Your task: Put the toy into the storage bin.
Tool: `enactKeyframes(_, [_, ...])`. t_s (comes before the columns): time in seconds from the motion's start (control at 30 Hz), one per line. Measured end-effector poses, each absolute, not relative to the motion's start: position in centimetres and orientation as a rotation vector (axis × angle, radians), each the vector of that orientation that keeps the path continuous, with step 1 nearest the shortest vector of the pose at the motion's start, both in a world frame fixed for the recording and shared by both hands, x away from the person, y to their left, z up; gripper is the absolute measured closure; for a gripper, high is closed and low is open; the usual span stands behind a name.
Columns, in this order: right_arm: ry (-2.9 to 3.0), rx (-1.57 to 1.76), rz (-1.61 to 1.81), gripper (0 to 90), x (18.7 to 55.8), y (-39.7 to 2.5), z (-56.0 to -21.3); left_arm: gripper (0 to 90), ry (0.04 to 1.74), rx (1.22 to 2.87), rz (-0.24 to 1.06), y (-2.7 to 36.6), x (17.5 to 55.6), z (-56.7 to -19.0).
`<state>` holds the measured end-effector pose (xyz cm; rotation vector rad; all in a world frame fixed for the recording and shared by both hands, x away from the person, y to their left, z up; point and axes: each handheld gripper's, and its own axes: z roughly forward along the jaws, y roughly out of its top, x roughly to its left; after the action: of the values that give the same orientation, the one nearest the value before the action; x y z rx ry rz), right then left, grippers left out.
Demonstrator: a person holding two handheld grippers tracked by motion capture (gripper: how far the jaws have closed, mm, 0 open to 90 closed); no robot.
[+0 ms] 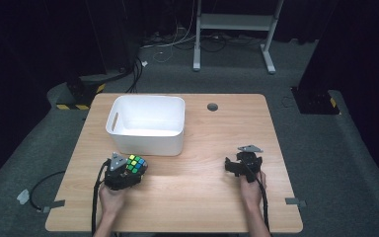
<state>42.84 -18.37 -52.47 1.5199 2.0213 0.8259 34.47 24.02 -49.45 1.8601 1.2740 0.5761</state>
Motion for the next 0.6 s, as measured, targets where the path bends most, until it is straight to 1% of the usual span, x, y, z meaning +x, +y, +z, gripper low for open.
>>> enactKeyframes(0.13, [2.022, 1.52, 0.826, 13.7, 42.8, -18.4, -52.5, 33.7, 1.265, 1.835, 0.523, 24.3, 34.5, -49.2])
enactKeyframes(0.4, [2.022, 1.52, 0.826, 13.7, 42.8, -18.4, -52.5, 33.7, 1.263, 1.837, 0.5, 25.1, 34.5, -49.1])
enactKeyframes(0.6, [2.022, 1.519, 0.826, 13.7, 42.8, -18.4, -52.5, 33.7, 1.245, 1.794, 0.484, 26.0, 34.4, -48.3])
